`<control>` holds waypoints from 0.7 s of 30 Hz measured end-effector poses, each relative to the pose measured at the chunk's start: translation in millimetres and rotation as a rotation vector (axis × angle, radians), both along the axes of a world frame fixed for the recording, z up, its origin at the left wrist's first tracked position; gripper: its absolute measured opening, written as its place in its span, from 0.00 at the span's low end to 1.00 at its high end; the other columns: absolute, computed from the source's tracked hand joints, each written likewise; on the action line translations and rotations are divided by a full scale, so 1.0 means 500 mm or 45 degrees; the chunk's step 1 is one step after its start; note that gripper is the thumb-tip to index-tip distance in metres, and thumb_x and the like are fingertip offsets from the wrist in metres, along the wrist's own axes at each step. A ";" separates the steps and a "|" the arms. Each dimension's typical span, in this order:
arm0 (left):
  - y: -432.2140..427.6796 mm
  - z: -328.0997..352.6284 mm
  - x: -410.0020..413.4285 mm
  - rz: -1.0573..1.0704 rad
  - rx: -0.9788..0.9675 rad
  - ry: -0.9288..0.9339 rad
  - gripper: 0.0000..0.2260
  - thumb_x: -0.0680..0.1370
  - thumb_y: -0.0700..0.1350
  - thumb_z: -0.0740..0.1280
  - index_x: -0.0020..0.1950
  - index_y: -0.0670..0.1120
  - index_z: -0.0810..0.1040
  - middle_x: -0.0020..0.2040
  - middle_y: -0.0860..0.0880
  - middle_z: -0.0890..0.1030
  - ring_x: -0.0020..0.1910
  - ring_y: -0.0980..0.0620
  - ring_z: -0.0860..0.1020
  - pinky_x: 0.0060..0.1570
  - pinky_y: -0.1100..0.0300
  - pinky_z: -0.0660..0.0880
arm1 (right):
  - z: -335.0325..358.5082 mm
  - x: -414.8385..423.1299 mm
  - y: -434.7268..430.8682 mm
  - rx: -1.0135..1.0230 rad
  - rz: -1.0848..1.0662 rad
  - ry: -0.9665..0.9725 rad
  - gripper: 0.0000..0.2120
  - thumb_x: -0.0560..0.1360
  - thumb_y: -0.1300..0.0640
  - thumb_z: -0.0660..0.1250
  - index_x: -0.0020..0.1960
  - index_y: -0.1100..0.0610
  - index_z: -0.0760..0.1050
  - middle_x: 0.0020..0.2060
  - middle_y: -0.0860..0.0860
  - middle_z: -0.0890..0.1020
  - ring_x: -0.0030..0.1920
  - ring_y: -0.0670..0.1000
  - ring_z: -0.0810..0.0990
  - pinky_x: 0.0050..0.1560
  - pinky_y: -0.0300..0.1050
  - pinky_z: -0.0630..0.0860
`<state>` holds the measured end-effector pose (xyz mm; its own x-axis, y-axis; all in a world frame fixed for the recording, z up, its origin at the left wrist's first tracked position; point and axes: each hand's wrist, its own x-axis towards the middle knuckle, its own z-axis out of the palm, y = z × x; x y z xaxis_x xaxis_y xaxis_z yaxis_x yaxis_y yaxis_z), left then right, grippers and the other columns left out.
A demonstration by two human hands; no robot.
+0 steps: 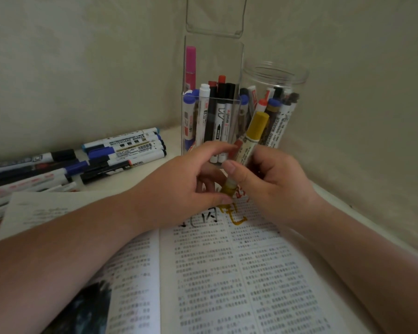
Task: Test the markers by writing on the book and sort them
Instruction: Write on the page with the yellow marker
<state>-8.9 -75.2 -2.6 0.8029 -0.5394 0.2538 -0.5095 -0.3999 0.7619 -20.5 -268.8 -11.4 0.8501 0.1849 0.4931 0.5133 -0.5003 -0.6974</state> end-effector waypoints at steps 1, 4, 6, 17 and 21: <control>0.000 0.000 0.000 -0.004 -0.007 0.005 0.32 0.72 0.47 0.78 0.69 0.65 0.66 0.48 0.59 0.84 0.45 0.54 0.82 0.48 0.54 0.79 | -0.001 0.000 0.001 0.026 -0.012 -0.003 0.16 0.77 0.43 0.68 0.44 0.56 0.80 0.33 0.52 0.81 0.33 0.52 0.78 0.33 0.51 0.77; 0.000 -0.001 0.001 -0.006 -0.029 0.016 0.32 0.72 0.47 0.78 0.69 0.65 0.66 0.47 0.57 0.84 0.45 0.52 0.82 0.49 0.52 0.79 | -0.004 -0.002 0.003 0.068 -0.039 -0.033 0.24 0.75 0.39 0.65 0.49 0.62 0.80 0.38 0.60 0.82 0.39 0.60 0.80 0.38 0.61 0.78; 0.001 0.000 0.002 0.000 -0.025 0.013 0.32 0.73 0.48 0.78 0.69 0.66 0.65 0.47 0.57 0.84 0.45 0.53 0.82 0.48 0.53 0.78 | -0.007 -0.001 0.003 0.105 -0.038 -0.018 0.23 0.75 0.40 0.65 0.50 0.61 0.80 0.39 0.59 0.83 0.40 0.60 0.82 0.40 0.62 0.78; 0.005 0.001 0.008 -0.051 0.010 0.090 0.29 0.75 0.46 0.75 0.70 0.62 0.67 0.47 0.64 0.83 0.47 0.59 0.82 0.50 0.62 0.78 | -0.004 0.009 -0.003 0.354 0.051 0.026 0.16 0.82 0.47 0.64 0.55 0.60 0.79 0.36 0.39 0.82 0.34 0.37 0.78 0.35 0.29 0.72; 0.005 0.002 0.005 -0.056 -0.009 0.071 0.30 0.74 0.46 0.77 0.63 0.71 0.64 0.48 0.65 0.83 0.46 0.59 0.82 0.49 0.67 0.77 | -0.003 0.000 -0.003 0.216 0.113 0.028 0.07 0.82 0.51 0.64 0.54 0.52 0.78 0.37 0.35 0.83 0.39 0.37 0.82 0.40 0.30 0.75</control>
